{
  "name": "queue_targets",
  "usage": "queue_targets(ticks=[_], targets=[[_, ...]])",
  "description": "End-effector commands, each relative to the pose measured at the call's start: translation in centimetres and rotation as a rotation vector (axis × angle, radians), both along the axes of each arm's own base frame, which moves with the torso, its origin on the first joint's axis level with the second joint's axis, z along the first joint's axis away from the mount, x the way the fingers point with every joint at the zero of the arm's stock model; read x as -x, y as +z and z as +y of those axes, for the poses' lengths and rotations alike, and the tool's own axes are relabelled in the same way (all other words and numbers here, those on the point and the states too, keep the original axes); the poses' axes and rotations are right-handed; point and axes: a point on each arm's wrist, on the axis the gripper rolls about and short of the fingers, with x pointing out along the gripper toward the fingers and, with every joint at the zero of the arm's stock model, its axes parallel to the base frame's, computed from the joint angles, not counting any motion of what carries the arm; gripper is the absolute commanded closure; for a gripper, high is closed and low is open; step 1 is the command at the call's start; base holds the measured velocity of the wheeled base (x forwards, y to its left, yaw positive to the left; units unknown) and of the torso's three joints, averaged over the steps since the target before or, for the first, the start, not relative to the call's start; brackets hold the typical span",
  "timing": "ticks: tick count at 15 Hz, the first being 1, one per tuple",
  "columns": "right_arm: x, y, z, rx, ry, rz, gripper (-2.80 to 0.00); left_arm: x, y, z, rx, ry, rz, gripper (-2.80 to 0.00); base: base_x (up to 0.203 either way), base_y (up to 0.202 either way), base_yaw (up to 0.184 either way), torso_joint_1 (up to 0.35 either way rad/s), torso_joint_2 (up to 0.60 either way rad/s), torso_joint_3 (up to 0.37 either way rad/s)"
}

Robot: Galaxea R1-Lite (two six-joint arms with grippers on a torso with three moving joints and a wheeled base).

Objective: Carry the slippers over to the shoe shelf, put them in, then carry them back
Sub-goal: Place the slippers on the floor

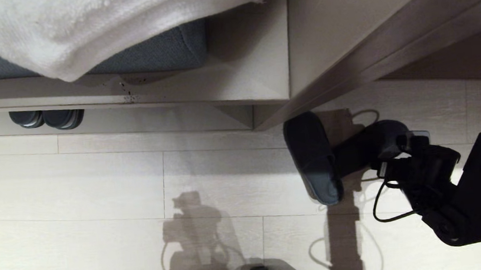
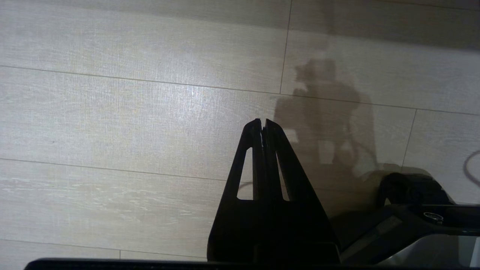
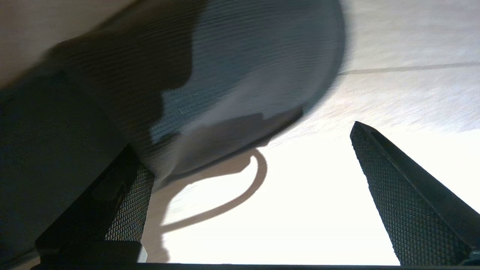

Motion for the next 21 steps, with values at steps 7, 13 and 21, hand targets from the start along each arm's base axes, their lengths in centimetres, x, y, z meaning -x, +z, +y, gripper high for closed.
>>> queue_targets(ticks=[7,13,21], targets=[[0.8,0.8,-4.1,0.014,-0.025,-0.009,-2.80,0.0,0.0,0.0,0.002,0.000,-0.001,0.00,0.000,0.000,0.000,0.000,0.00,0.000],[1.0,1.2,-7.9,0.105,-0.064,0.002,-2.80,0.0,0.0,0.0,0.001,0.000,0.000,0.00,0.000,0.000,0.000,0.000,0.00,0.000],[-1.7,3.0,-11.3,0.205,-0.127,-0.095,-2.80,0.0,0.0,0.0,0.001,0.000,0.000,0.00,0.000,0.000,0.000,0.000,0.00,0.000]])
